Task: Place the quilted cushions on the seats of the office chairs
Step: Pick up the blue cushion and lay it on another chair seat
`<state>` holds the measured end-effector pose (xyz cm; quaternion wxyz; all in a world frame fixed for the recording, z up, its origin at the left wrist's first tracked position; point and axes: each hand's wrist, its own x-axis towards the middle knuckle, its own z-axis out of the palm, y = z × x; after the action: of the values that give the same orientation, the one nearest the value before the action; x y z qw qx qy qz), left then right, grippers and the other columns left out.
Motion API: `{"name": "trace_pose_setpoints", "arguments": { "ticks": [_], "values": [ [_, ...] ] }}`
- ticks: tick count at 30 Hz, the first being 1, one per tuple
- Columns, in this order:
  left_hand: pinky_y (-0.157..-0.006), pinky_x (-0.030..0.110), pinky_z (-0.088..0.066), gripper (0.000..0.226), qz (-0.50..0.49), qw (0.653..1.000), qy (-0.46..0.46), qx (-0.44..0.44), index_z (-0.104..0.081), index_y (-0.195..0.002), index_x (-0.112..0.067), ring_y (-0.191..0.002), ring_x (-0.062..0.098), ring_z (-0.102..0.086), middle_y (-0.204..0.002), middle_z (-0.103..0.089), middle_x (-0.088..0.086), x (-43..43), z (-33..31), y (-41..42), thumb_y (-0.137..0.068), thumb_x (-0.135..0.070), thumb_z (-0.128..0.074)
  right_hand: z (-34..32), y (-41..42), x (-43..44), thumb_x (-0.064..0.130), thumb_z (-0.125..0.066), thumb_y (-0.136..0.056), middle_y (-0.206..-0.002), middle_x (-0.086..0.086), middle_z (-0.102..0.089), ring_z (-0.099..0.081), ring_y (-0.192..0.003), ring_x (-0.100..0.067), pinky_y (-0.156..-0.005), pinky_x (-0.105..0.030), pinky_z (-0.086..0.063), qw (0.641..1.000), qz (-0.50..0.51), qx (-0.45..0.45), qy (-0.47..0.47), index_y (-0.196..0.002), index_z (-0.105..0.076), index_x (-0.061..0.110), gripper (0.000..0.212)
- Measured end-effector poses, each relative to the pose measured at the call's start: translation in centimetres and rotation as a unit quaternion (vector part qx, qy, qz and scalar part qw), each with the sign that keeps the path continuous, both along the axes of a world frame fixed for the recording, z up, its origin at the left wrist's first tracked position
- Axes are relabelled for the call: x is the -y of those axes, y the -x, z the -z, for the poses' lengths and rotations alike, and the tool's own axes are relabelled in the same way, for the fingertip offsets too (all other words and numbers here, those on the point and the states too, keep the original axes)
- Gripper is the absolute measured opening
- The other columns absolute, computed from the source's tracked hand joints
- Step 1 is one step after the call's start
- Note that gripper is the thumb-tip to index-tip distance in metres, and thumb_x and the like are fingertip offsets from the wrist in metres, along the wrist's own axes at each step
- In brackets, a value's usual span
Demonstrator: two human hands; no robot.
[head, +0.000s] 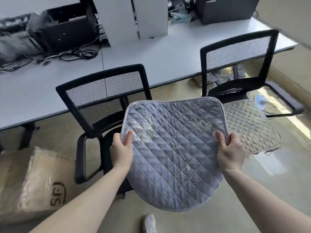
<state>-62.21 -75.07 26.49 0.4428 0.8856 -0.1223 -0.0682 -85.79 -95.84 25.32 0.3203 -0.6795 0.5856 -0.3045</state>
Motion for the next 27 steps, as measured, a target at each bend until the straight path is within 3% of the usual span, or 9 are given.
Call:
{"name": "trace_pose_setpoints", "arguments": {
  "ticks": [7, 13, 16, 21, 27],
  "values": [
    [-0.047, 0.028, -0.029, 0.045, -0.07, 0.997, -0.036, 0.006, -0.035, -0.071, -0.02, -0.053, 0.016, -0.046, -0.059, -0.047, -0.003, -5.3, 4.4, -4.9, -0.092, -0.058, -0.048, 3.9, -7.3, -2.1, 0.062, -0.051, -0.091, -0.058, 0.0, -0.048, -0.045, -0.053, -0.018, -0.049, -0.031, -0.032, 0.997, -0.062, -0.01, -0.048, -0.073, -0.039, 0.016, 0.051],
    [-0.049, 0.03, -0.03, 0.052, -0.116, 0.992, -0.055, -0.012, -0.039, -0.076, -0.008, -0.056, 0.02, -0.047, -0.061, -0.049, 0.003, -9.1, 9.0, -8.5, -0.093, -0.057, -0.048, 7.5, -12.8, -4.0, 0.064, -0.049, -0.091, -0.06, 0.001, -0.051, -0.046, -0.057, -0.017, -0.049, -0.032, -0.025, 0.992, -0.095, -0.058, -0.059, -0.075, -0.041, 0.016, 0.052],
    [-0.048, 0.029, -0.028, 0.048, -0.136, 0.988, -0.069, -0.012, -0.036, -0.071, -0.014, -0.055, 0.019, -0.046, -0.06, -0.047, 0.0, -11.0, 11.4, -10.1, -0.093, -0.055, -0.049, 10.2, -15.5, -5.2, 0.063, -0.05, -0.091, -0.061, -0.001, -0.05, -0.046, -0.059, -0.026, -0.055, -0.038, -0.033, 0.987, -0.121, -0.048, -0.09, -0.075, -0.04, 0.014, 0.052],
    [-0.047, 0.027, -0.024, 0.049, -0.164, 0.982, -0.09, -0.027, -0.035, -0.073, -0.013, -0.056, 0.011, -0.045, -0.062, -0.048, -0.003, -13.6, 15.7, -12.5, -0.093, -0.056, -0.048, 14.9, -19.2, -7.0, 0.062, -0.051, -0.091, -0.064, -0.004, -0.052, -0.049, -0.065, -0.034, -0.059, -0.039, -0.034, 0.983, -0.133, -0.088, -0.096, -0.077, -0.04, 0.012, 0.053],
    [-0.046, 0.027, -0.025, 0.048, -0.173, 0.978, -0.106, -0.05, -0.035, -0.073, -0.013, -0.055, 0.012, -0.044, -0.061, -0.047, -0.003, -14.9, 21.3, -14.4, -0.094, -0.055, -0.049, 20.5, -22.0, -8.3, 0.062, -0.051, -0.092, -0.064, -0.005, -0.053, -0.049, -0.063, -0.034, -0.059, -0.039, -0.035, 0.978, -0.148, -0.109, -0.1, -0.076, -0.04, 0.013, 0.053]
  ]
}}
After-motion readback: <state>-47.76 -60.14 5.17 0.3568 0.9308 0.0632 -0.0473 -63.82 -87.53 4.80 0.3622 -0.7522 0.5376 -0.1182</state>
